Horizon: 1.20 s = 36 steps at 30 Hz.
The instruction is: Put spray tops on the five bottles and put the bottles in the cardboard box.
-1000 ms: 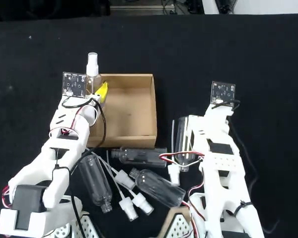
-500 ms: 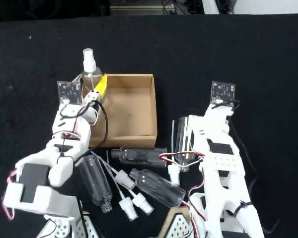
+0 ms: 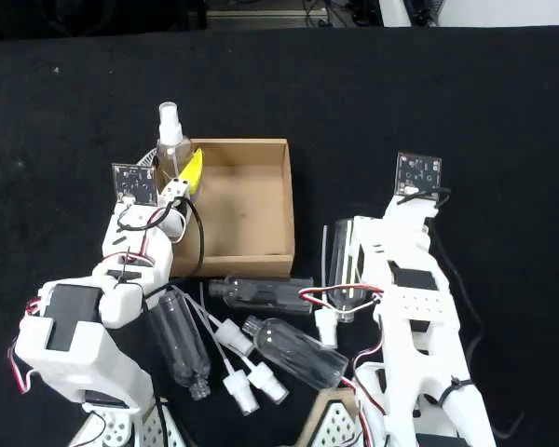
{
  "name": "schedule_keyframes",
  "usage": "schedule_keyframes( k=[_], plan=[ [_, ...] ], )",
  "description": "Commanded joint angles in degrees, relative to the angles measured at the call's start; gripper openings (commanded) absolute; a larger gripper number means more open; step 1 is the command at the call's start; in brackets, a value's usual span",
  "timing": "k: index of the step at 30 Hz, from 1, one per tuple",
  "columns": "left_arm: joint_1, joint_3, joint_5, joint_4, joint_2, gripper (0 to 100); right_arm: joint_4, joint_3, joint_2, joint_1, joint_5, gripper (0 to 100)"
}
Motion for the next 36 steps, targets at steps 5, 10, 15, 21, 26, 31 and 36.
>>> schedule_keyframes(
  k=[5, 10, 15, 21, 26, 31, 36],
  plan=[
    [0.04, -2.15, 0.62, -1.76, -0.44, 19, -1.76, -1.01, -2.59, -0.7, 0.09, 14.9],
    [0.04, -1.71, 0.7, -1.76, -0.18, 34, -1.76, -1.01, -2.51, -0.7, 0.09, 14.9],
    [-0.13, -1.63, 0.7, -1.76, -0.53, 34, -1.76, -0.92, -2.51, -0.7, 0.09, 14.9],
    [-0.13, -1.63, 0.62, -1.93, -0.79, 34, -1.76, -0.92, -2.51, -0.7, 0.09, 14.9],
    [-0.22, -1.19, 0.62, -1.67, -4.13, 34, -1.76, -1.01, -2.51, -0.7, 0.09, 14.9],
    [-0.48, -1.8, 0.62, 10.73, -12.31, 34, -1.76, -1.01, -2.51, -0.7, 0.09, 14.9],
    [-0.75, -2.07, 0.62, 24.62, -20.84, 34, -1.76, -1.01, -2.51, -0.7, 0.09, 14.9]
  ],
)
